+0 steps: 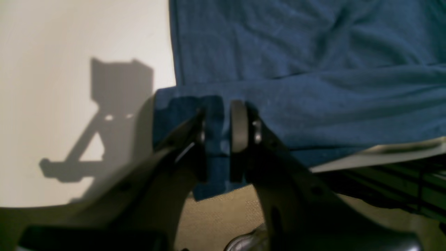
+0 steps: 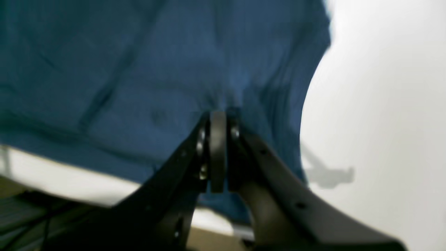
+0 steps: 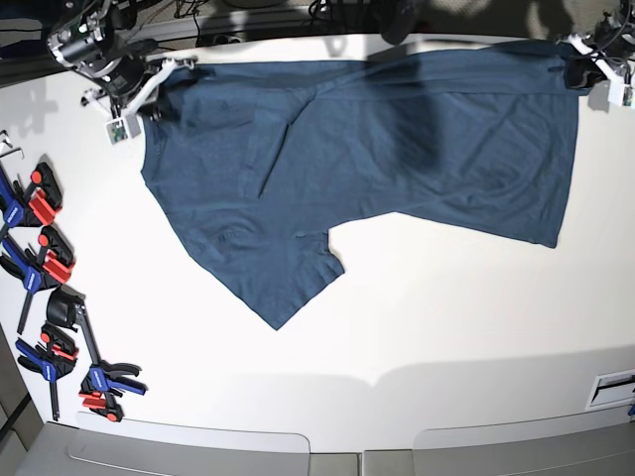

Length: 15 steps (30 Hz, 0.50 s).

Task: Fold the T-shirt properly
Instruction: 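Release the right gripper and move it along the collar edge toward the other sleeve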

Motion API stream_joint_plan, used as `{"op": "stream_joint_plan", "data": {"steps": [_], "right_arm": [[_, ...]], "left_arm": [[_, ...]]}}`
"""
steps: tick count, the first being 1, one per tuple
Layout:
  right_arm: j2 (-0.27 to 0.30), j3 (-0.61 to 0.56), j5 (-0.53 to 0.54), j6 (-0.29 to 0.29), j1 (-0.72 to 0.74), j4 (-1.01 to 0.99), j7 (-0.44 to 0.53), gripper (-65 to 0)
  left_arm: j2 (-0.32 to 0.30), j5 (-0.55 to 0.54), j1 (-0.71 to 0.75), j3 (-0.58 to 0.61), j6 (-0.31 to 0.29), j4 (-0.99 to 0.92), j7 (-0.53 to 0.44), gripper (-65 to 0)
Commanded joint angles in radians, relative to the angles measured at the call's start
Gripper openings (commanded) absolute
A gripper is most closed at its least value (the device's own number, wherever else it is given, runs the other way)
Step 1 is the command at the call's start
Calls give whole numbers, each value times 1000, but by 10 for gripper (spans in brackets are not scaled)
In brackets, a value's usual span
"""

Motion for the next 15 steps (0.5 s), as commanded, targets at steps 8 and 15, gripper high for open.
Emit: {"op": "stream_joint_plan", "data": {"steps": [8, 15], "right_arm": [[11, 5, 6, 0, 117, 67, 71, -529], [11, 5, 7, 0, 192, 66, 107, -439]], "left_arm": [[-14, -16, 9, -8, -5, 15, -27, -578], [-14, -16, 9, -8, -5, 15, -28, -578]]}}
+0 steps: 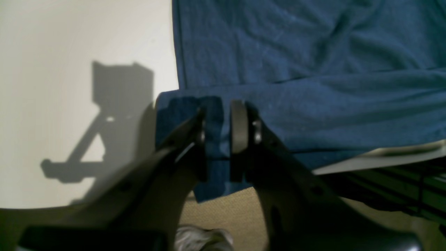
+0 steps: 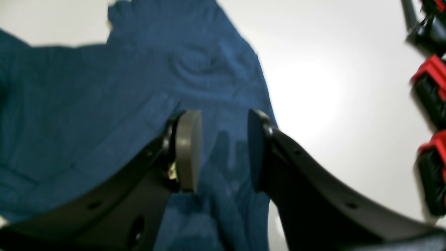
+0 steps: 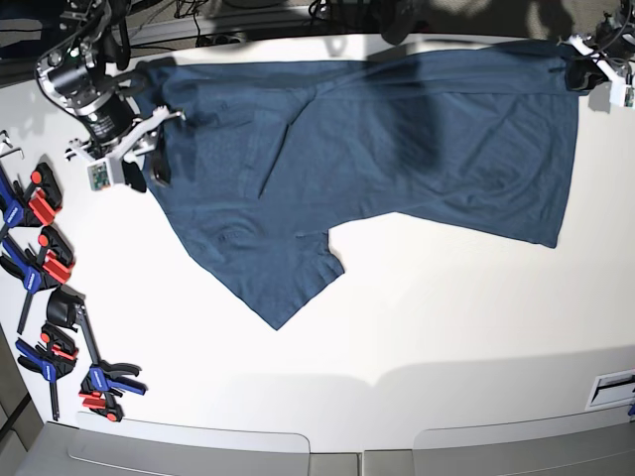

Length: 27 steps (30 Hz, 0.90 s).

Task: Fold the T-shirt properly
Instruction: 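Release the right gripper and move it along the collar edge toward the other sleeve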

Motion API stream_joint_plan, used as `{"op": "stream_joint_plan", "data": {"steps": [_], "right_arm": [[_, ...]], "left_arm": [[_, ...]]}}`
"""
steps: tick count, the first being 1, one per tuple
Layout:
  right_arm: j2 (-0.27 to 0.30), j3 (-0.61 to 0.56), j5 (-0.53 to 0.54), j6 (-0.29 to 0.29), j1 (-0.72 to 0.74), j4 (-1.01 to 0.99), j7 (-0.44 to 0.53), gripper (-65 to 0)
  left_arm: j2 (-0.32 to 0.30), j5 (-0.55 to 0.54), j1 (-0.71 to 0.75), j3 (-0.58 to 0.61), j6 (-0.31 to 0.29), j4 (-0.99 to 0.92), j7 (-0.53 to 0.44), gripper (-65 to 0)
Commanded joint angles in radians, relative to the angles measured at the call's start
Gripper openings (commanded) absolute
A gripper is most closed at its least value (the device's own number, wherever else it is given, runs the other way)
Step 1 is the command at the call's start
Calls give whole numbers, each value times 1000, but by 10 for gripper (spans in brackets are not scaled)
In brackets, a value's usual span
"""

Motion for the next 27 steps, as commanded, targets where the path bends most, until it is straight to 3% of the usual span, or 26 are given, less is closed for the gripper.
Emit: {"op": "stream_joint_plan", "data": {"steps": [1, 11, 17, 27], "right_arm": [[11, 5, 7, 0, 13, 18, 33, -439], [11, 5, 1, 0, 75, 16, 41, -439], [12, 5, -76, -1, 93, -17, 99, -439], [72, 5, -74, 0, 229, -240, 134, -439]], "left_arm": [[-14, -16, 9, -8, -5, 15, -21, -578], [-14, -17, 9, -8, -5, 15, -23, -578], [-14, -17, 9, -8, -5, 15, -24, -578], [-14, -16, 9, -8, -5, 15, -31, -578]]}}
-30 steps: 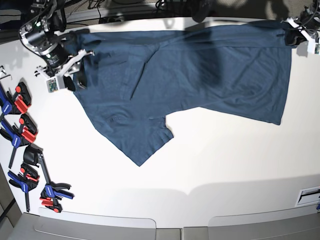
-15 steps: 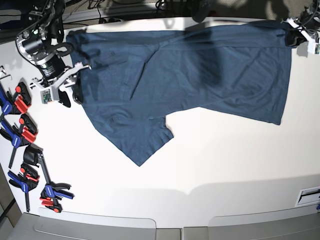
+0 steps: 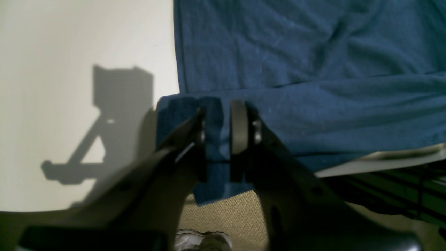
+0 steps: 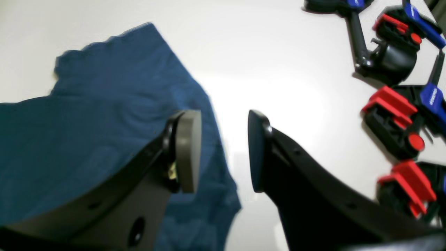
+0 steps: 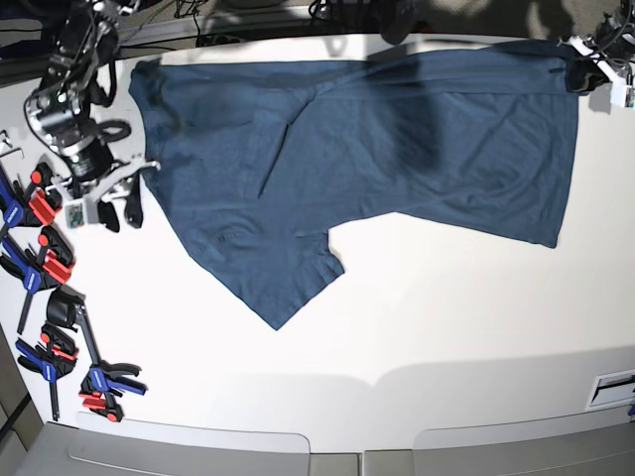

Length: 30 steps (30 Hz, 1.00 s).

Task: Fold the T-shirt properly
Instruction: 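Release the right gripper and move it along the collar edge toward the other sleeve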

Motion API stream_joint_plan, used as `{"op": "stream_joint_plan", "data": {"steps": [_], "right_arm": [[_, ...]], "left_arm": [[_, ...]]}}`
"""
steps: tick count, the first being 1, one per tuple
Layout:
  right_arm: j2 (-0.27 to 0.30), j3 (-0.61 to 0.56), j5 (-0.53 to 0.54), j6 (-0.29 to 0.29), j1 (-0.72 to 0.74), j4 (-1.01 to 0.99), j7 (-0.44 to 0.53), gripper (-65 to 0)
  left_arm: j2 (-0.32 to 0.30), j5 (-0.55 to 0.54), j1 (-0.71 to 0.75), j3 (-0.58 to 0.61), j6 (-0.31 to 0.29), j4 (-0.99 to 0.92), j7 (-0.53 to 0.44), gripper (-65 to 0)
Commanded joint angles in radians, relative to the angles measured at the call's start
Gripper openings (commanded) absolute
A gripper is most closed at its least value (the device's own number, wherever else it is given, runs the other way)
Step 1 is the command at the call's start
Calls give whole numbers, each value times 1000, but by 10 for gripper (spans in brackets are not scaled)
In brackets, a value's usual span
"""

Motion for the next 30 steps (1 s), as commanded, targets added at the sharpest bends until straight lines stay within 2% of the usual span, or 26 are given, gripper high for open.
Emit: {"op": "stream_joint_plan", "data": {"steps": [1, 7, 10, 14, 17, 21, 23, 26, 30], "right_arm": [[29, 6, 8, -2, 32, -21, 29, -439], [106, 6, 26, -2, 195, -311, 49, -439], [140, 6, 85, 3, 289, -475, 55, -439], [173, 6, 174, 37, 407, -690, 47, -439], [183, 5, 259, 81, 478, -837, -15, -439], [180, 5, 388, 88, 532, -993, -119, -431], [180, 5, 430, 88, 534, -1046, -129, -380], [180, 5, 437, 88, 534, -1098, -129, -308], [176, 5, 438, 88, 534, -1123, -130, -305]], "left_arm": [[-14, -16, 9, -8, -4, 15, -20, -578], [-14, -16, 9, -8, -4, 15, -20, -578], [-14, -16, 9, -8, -5, 15, -20, -578], [-14, -17, 9, -8, -4, 15, -20, -578], [-14, -16, 9, -8, -5, 15, -20, -578], [-14, -17, 9, -8, -4, 15, -21, -578], [-14, -16, 9, -8, -4, 15, -21, -578], [-14, -16, 9, -8, -4, 15, -27, -578], [-14, -17, 9, -8, -4, 15, -28, -578]]}}
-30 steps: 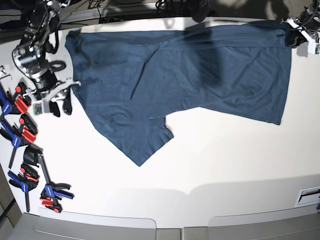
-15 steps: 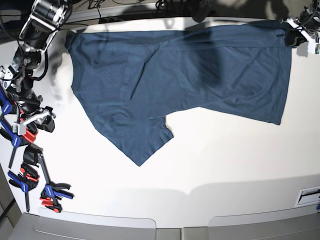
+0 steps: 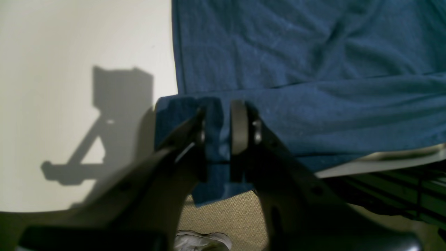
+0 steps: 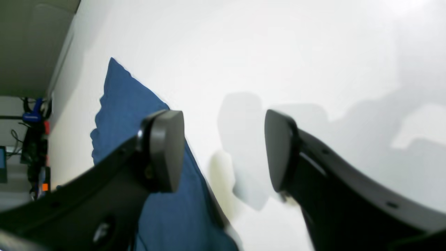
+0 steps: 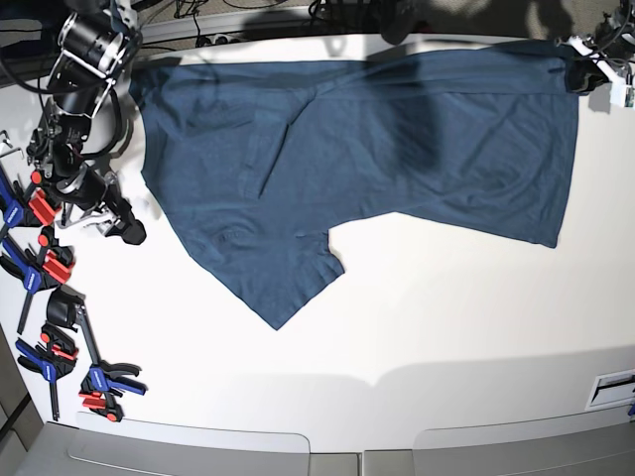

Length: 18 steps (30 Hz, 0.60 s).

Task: Fold the T-shirt properly
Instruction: 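Release the right gripper and move it along the collar edge toward the other sleeve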

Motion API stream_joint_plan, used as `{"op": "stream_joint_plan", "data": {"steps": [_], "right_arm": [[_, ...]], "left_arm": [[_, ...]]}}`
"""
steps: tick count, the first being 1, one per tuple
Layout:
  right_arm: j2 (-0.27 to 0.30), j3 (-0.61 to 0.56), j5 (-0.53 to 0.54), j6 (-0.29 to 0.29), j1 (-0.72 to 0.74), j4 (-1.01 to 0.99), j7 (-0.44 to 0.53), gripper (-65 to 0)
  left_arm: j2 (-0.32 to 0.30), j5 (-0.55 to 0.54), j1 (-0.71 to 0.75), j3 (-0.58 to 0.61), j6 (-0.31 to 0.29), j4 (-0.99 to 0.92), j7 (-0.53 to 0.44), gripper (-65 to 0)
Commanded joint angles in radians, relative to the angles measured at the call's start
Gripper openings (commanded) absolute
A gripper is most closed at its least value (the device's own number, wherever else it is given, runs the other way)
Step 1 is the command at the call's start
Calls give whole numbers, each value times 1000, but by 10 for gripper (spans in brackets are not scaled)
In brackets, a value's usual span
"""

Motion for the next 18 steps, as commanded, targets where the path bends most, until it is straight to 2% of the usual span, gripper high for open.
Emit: {"op": "stream_joint_plan", "data": {"steps": [1, 10, 14, 18], "right_arm": [[18, 4, 18, 9, 24, 11, 14, -305], [-71, -1, 17, 9, 25, 11, 11, -305], [-101, -69, 6, 9, 25, 11, 12, -305], [-101, -171, 6, 9, 25, 11, 28, -305]], "left_arm": [[-17, -16, 9, -8, -5, 15, -24, -578], [-17, -16, 9, -8, -5, 15, -27, -578], [-17, -16, 9, -8, -5, 15, -27, -578], [-17, -16, 9, -8, -5, 15, -26, -578]]}}
